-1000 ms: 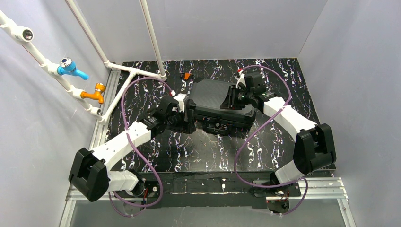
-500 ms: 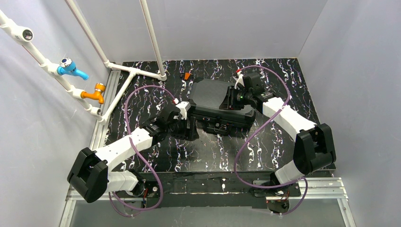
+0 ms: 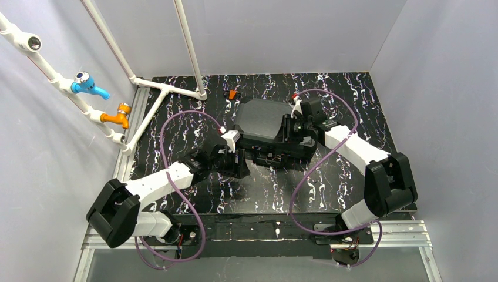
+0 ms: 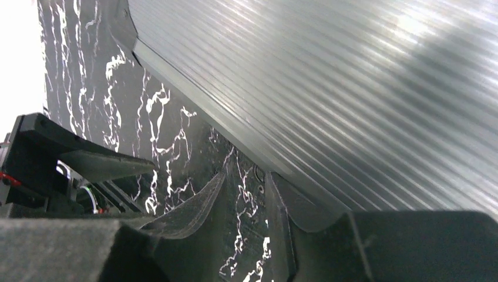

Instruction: Pack up texas hold em set

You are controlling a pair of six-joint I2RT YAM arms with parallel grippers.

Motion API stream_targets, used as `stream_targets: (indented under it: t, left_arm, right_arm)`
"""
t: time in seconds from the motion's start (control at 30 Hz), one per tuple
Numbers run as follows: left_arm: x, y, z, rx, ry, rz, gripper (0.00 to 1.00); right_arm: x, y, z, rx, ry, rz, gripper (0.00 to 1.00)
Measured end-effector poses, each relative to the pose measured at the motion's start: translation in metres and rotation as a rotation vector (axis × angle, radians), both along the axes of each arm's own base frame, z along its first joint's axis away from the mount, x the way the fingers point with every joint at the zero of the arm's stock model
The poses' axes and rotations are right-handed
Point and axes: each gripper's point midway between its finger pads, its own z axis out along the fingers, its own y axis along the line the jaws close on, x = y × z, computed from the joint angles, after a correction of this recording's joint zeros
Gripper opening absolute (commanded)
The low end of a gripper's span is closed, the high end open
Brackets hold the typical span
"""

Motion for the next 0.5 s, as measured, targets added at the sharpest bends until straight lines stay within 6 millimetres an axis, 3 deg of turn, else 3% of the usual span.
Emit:
stream_targets:
  t: [0.3, 0.5]
  left_arm:
    - [-0.007, -0.005, -0.024, 0.03, 0.028, 0.008, 0.5]
    - [-0.004, -0.01, -0.044, 0.053, 0.056, 0.029, 0.51]
  right_arm:
    - [-0.049, -0.012, -0.058, -0.057, 0.14, 0.058, 0.39]
    - [-0.038, -0.007, -0.043, -0.041, 0.102, 0.053, 0.43]
